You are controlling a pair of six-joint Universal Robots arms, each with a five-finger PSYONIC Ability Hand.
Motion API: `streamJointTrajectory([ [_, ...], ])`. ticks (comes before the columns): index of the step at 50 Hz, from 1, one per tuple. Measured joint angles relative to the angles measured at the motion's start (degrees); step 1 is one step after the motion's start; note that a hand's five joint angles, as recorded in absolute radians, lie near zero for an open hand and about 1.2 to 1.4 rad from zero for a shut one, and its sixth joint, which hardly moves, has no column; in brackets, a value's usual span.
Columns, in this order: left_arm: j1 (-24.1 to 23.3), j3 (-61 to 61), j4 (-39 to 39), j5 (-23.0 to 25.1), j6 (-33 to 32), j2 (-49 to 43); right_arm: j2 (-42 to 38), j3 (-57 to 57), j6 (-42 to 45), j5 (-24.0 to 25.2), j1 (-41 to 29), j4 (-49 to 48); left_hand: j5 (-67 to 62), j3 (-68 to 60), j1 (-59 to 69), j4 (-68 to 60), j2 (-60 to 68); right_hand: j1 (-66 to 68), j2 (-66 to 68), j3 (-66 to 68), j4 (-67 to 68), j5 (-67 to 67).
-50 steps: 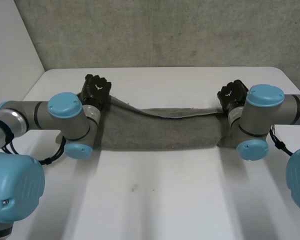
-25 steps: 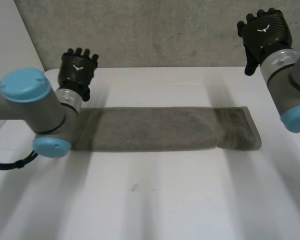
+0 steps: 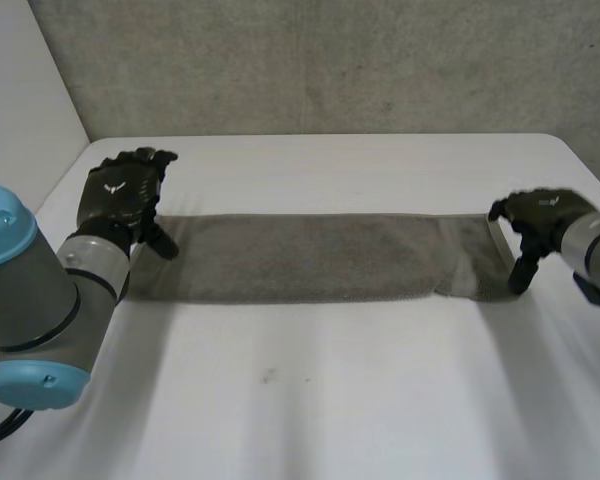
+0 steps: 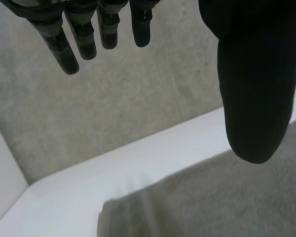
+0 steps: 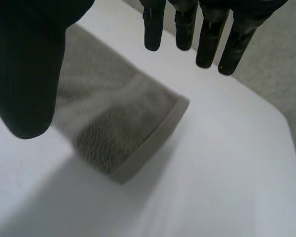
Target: Fold the laundry
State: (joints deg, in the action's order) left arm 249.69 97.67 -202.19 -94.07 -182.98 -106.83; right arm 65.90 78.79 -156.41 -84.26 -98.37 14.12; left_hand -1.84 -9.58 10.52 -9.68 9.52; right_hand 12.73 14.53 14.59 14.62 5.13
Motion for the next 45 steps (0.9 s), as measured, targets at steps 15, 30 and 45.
streamJointTrajectory([
  [15,2.8,1.8,-2.0,-0.2,0.0,-1.1,-8.6,9.3,0.7,3.1,2.5,-23.1,0.0,0.0,0.0,0.0,0.0,12.0,14.4,14.9,14.7,13.1],
  [30,2.7,2.6,-4.8,-0.2,0.0,-1.2,-13.6,5.6,1.1,2.4,3.7,-23.2,0.0,0.0,0.0,0.0,0.0,41.6,52.9,52.2,53.2,50.1],
  [45,2.7,3.0,-4.9,-0.2,-0.1,-0.9,-13.3,1.3,14.5,-5.2,14.3,-23.5,0.0,0.0,0.0,0.0,0.0,41.6,52.9,52.4,53.5,50.5],
])
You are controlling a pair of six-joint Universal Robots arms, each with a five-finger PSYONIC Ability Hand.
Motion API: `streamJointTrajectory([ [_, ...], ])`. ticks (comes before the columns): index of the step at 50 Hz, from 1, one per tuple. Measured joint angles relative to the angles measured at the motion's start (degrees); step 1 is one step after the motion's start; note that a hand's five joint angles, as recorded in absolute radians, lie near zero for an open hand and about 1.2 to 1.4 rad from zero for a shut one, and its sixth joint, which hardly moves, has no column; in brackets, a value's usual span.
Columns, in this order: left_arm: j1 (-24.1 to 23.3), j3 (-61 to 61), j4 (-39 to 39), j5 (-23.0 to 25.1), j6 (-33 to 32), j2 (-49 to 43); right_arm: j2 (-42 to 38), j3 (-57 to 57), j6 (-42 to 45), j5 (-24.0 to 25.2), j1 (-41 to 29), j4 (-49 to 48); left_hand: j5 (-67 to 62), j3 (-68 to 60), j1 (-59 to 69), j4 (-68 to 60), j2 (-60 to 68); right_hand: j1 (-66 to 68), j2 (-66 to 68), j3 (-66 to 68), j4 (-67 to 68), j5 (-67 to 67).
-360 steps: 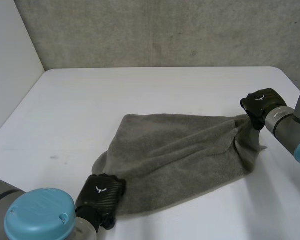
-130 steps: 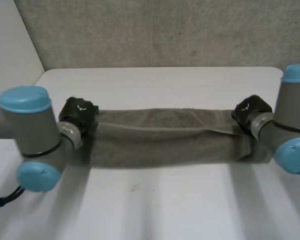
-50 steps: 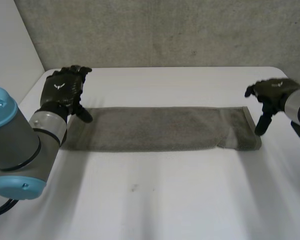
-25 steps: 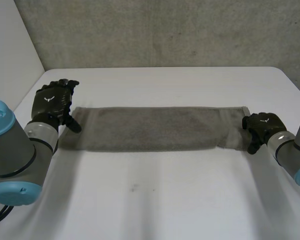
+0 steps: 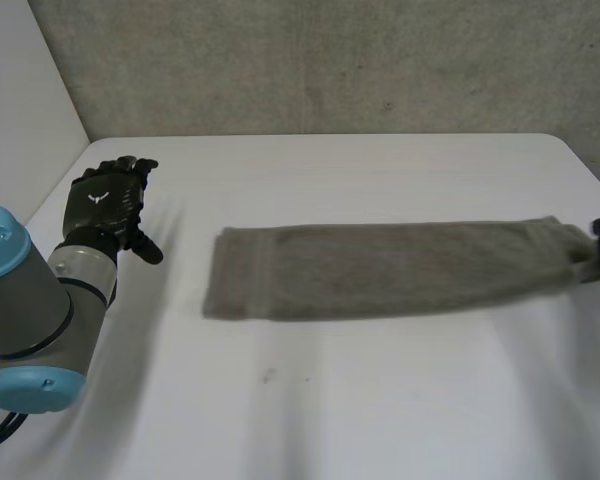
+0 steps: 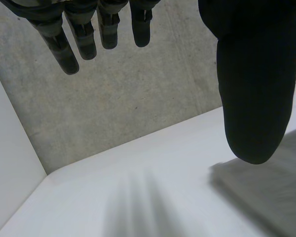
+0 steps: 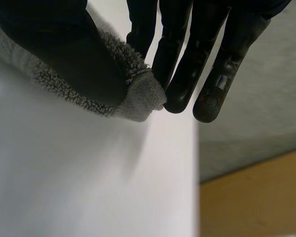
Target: Fold the laundry
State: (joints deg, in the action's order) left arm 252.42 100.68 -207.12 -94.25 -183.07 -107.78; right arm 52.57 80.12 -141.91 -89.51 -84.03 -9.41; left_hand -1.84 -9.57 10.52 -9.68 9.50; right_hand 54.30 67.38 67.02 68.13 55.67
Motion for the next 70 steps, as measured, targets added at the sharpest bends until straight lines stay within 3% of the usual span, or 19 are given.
streamJointTrajectory([
  [8,0.1,0.0,0.0,-0.1,0.0,0.3,7.5,0.2,0.4,0.8,1.0,-3.8,0.0,0.0,0.0,0.0,0.0,0.0,0.0,0.1,0.0,0.2],
  [13,0.1,0.1,0.0,-0.1,0.1,0.5,10.7,-1.1,-1.8,5.0,-5.5,-4.8,0.0,0.0,0.0,0.0,0.0,0.3,0.0,0.8,0.2,0.3],
  [16,0.2,0.2,0.0,-0.1,0.1,0.6,11.0,-3.2,-2.3,8.2,-12.9,-5.0,0.0,0.0,0.0,0.0,0.0,0.3,0.0,1.1,0.2,0.3],
  [26,0.0,0.6,0.0,-0.1,-0.1,0.6,1.3,-10.9,-0.4,15.9,-38.5,-6.2,0.0,0.0,0.0,0.0,0.0,0.3,0.0,1.1,0.3,0.5],
  [36,-0.2,0.6,-0.1,-0.1,-0.2,0.5,-9.0,-12.4,3.8,18.3,-49.6,-6.7,0.0,0.0,0.0,0.0,0.0,0.3,0.0,1.1,0.3,0.5],
  [37,-0.3,0.6,-0.1,0.0,-0.2,0.3,-10.1,-12.4,4.3,18.2,-50.4,-6.6,0.0,0.0,0.0,0.0,0.0,-0.7,-1.6,0.1,-0.8,-0.4],
  [38,-0.3,0.7,-0.2,0.0,-0.3,0.2,-10.6,-12.4,4.6,18.1,-50.8,-6.5,0.0,0.0,0.0,0.0,0.0,-8.9,-13.6,-12.1,-13.1,-10.9],
  [40,-0.5,0.9,-0.5,0.0,-0.4,-0.1,-10.5,-12.3,4.8,17.1,-51.2,-6.3,0.0,0.0,0.0,0.0,0.0,-23.6,-29.5,-28.7,-28.6,-25.3],
  [42,-0.6,1.0,-0.6,0.0,-0.4,-0.3,-10.0,-12.2,4.7,16.5,-51.2,-6.2,0.0,0.0,0.0,0.0,0.0,-23.6,-29.5,-28.7,-28.6,-25.3],
  [43,-0.7,1.2,-0.8,0.0,-0.5,-0.5,-8.8,-11.9,4.3,15.3,-51.1,-6.1,0.0,0.0,0.0,0.0,0.0,-40.9,-51.3,-50.3,-51.5,-47.6],
  [45,-1.0,1.5,-1.2,0.1,-0.6,-0.7,-6.0,-11.1,2.9,12.6,-50.5,-5.9,0.0,0.0,0.0,0.0,0.0,-42.2,-54.3,-54.8,-54.7,-51.9],
  [50,-2.5,2.1,-1.7,0.3,-0.5,-0.7,2.3,-6.3,-4.1,5.8,-46.3,-5.0,0.0,0.0,0.0,0.0,0.0,-42.2,-54.3,-54.9,-54.7,-52.1],
  [54,-4.7,2.4,-1.8,0.4,-0.5,-0.7,8.8,0.0,-12.4,3.2,-40.8,-3.5,0.0,0.0,0.0,0.0,0.0,-42.2,-54.3,-54.9,-54.7,-52.1],
  [59,-7.8,2.0,-1.8,0.5,-0.5,-1.7,13.3,8.4,-20.0,3.4,-33.1,-1.7,0.0,0.0,0.0,0.0,0.0,-42.2,-54.3,-54.9,-54.7,-52.1],
  [65,-10.9,-0.2,-1.8,0.4,-0.6,-5.2,13.3,14.7,-21.8,3.9,-27.8,-1.8,0.0,0.0,0.0,0.0,0.0,-42.2,-54.3,-54.9,-54.7,-52.1],
  [70,-12.3,-1.1,-1.8,0.3,-0.6,-7.3,10.2,17.0,-21.5,4.1,-25.8,-4.1,0.0,0.0,0.0,0.0,0.0,-26.3,-35.2,-35.0,-36.1,-34.5],
])
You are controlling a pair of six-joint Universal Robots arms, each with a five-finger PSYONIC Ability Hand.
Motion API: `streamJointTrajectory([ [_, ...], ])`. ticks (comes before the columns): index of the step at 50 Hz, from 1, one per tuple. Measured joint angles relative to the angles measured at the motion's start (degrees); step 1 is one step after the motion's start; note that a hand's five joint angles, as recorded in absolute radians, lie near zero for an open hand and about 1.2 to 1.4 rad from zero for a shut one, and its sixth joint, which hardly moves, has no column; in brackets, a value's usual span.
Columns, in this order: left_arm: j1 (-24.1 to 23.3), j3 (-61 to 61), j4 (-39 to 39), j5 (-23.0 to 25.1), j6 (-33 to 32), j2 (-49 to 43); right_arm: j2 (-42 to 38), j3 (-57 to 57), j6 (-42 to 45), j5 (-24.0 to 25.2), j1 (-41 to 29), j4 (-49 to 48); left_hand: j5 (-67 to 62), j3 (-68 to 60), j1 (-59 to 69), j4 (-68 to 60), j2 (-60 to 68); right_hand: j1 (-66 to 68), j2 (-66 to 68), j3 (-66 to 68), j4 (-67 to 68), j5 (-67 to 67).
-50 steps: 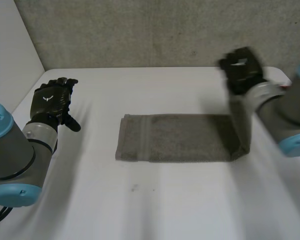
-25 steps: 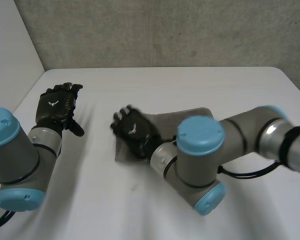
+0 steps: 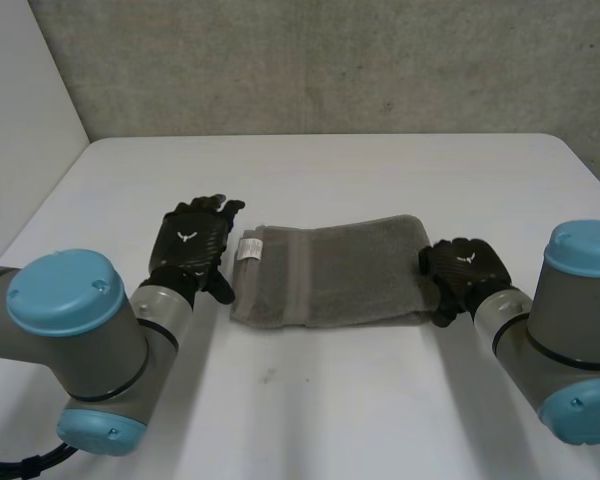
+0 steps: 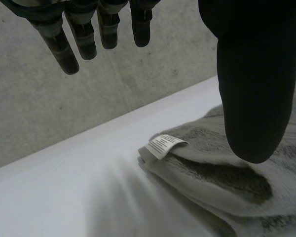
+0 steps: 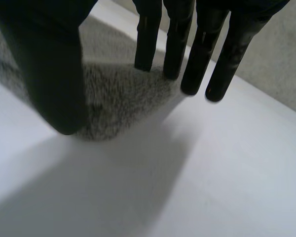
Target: Fold the laundry
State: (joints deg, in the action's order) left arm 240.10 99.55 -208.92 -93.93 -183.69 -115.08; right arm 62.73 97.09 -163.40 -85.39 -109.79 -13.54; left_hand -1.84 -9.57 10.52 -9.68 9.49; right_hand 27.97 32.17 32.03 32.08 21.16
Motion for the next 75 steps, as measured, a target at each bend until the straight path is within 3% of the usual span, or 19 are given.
streamJointTrajectory([
  [1,0.0,0.0,0.0,0.0,0.0,0.0,0.0,0.0,0.0,0.0,0.0,0.0,0.0,0.0,0.0,0.0,0.0,0.0,0.0,0.0,0.0,0.0],
  [2,-0.2,0.0,0.0,0.0,0.0,-0.3,-1.7,0.2,0.3,0.1,0.6,-1.7,0.0,0.0,0.0,0.0,0.0,13.3,14.2,13.8,13.8,12.6],
  [3,-0.2,0.0,0.0,0.0,0.0,-0.3,-1.7,0.2,0.3,0.1,0.6,-1.7,0.0,0.0,0.0,0.0,0.0,13.3,14.2,13.8,13.8,12.6],
  [4,-0.2,0.2,0.0,-0.1,0.0,-0.3,-2.9,-0.1,0.8,0.1,1.0,-2.9,0.0,0.0,0.0,0.0,0.0,23.9,33.3,32.7,32.5,30.8],
  [5,-0.1,0.3,0.0,-0.1,0.0,-0.3,-3.3,-0.2,1.0,0.1,1.1,-3.3,0.0,0.0,0.0,0.0,0.0,23.9,34.8,34.5,34.8,32.8],
  [16,0.5,1.4,0.0,-0.3,0.1,1.2,-3.5,-9.1,3.8,0.1,-1.2,-4.2,0.0,0.0,0.0,0.0,0.0,24.1,35.2,35.7,36.1,34.7],
  [23,0.8,1.9,0.1,-0.7,0.2,2.2,-5.1,-18.2,2.1,4.1,-11.0,-2.1,0.0,0.0,0.0,0.0,0.0,24.3,35.2,35.7,36.1,35.2],
  [32,2.5,3.3,0.2,-0.7,0.5,4.2,-13.6,-24.7,1.2,11.6,-23.7,-0.8,0.0,0.0,0.0,0.0,0.0,24.8,35.1,35.7,36.1,35.2],
  [33,2.7,3.4,0.2,-0.7,0.5,4.4,-14.5,-25.3,1.1,11.7,-24.5,-0.7,0.0,0.0,0.0,0.0,0.0,24.1,33.4,33.6,34.5,34.3],
  [34,3.0,3.4,0.3,-0.7,0.7,4.7,-15.4,-25.9,1.0,11.3,-25.3,-0.6,0.0,0.0,0.0,0.0,0.0,12.9,18.8,19.1,19.2,20.4],
  [35,3.2,3.4,0.4,-0.6,0.8,4.8,-15.6,-26.3,0.7,10.8,-25.7,-0.3,0.0,0.0,0.0,0.0,0.0,12.9,18.8,19.1,19.2,20.4],
  [36,3.3,3.3,0.5,-0.6,0.8,4.8,-15.7,-26.5,0.6,10.5,-25.8,-0.2,0.0,0.0,0.0,0.0,0.0,4.6,8.5,9.0,9.7,10.8],
  [39,3.6,2.9,0.7,-0.5,1.3,5.2,-14.5,-27.1,-1.3,8.5,-26.0,0.7,0.0,0.0,0.0,0.0,0.0,-11.4,-11.7,-11.2,8.3,-9.5],
  [41,3.7,2.5,0.8,-0.4,1.7,5.4,-13.2,-27.4,-3.1,7.3,-25.5,1.3,0.0,0.0,0.0,0.0,0.0,-11.4,-11.7,-11.2,8.3,-9.5],
  [42,3.7,1.9,0.9,-0.3,2.3,5.6,-12.0,-27.4,-4.9,6.4,-24.8,1.7,0.0,0.0,0.0,0.0,0.0,-15.7,-19.0,-19.7,8.3,-17.4],
  [51,1.7,-5.6,6.6,0.6,9.6,5.5,-2.5,-25.6,-22.2,3.9,-13.4,6.7,0.0,0.0,0.0,0.0,0.0,-15.7,-19.0,-19.8,8.3,-17.6],
  [56,-0.3,-12.3,14.2,1.9,13.9,1.0,-3.8,-25.9,-25.2,4.8,-10.7,10.3,0.0,0.0,0.0,0.0,0.0,-15.7,-19.0,-19.8,8.3,-17.6],
  [63,-1.9,-18.2,21.1,1.5,15.8,-6.6,-10.1,-27.5,-24.7,7.3,-10.4,12.1,0.0,0.0,0.0,0.0,0.0,-15.7,-19.0,-19.8,8.3,-17.7],
  [75,-1.3,-17.8,21.3,0.8,14.3,-13.1,-17.9,-29.0,-16.7,9.6,-10.8,11.8,0.0,0.1,0.0,0.0,0.0,-15.7,-19.0,-19.8,8.3,-17.7],
])
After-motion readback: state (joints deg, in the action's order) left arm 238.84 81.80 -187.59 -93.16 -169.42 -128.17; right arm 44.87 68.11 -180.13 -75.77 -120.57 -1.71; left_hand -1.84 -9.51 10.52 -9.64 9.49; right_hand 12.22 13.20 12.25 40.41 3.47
